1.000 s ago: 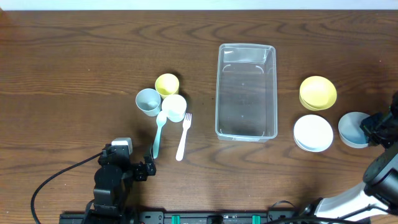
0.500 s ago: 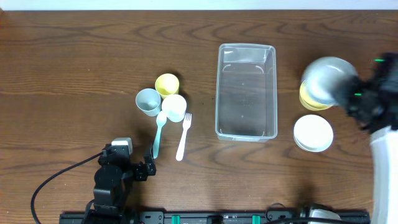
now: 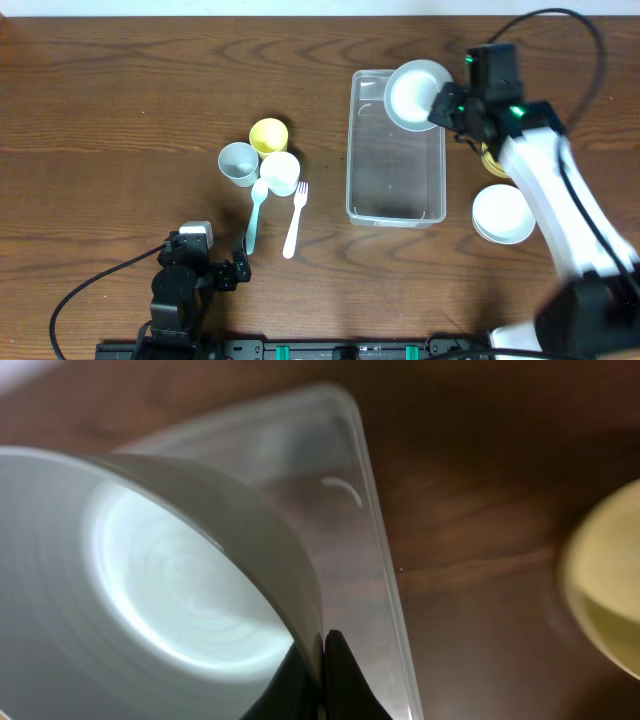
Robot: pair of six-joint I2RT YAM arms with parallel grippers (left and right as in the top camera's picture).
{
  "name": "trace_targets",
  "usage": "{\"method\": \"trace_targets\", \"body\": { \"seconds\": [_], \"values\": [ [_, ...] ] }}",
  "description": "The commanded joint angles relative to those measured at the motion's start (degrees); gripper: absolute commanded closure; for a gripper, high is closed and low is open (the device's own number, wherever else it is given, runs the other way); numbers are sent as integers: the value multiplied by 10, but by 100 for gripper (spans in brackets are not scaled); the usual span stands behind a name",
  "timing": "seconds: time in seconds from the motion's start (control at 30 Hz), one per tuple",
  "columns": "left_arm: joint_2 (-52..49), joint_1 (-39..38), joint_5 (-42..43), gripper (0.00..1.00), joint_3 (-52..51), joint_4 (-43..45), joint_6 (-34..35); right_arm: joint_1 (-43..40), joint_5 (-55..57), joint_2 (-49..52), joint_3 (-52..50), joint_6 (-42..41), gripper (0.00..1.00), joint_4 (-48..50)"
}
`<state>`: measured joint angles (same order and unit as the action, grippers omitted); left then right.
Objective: Pack container
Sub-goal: 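Lift the light blue bowl and place it in the container's far end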
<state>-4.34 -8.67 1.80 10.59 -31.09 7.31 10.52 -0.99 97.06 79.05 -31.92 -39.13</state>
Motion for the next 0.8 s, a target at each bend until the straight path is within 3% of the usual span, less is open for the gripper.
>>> {"method": "trace_targets", "body": {
  "seconds": [0.0, 0.23, 0.33, 0.5, 0.77],
  "values": [
    [4, 2, 6, 2, 1, 0, 1, 7, -45, 66, 36, 25, 99, 9],
    [4, 2, 6, 2, 1, 0, 1, 12, -44, 156, 57, 38, 99, 46],
    [4, 2, 6, 2, 1, 0, 1, 12, -45, 165, 57, 41, 89, 51],
    [4, 2, 6, 2, 1, 0, 1, 12, -80, 124, 71, 104, 57, 38],
    [4, 2, 6, 2, 1, 0, 1, -25, -16, -55, 100, 95, 46, -120]
  ]
}}
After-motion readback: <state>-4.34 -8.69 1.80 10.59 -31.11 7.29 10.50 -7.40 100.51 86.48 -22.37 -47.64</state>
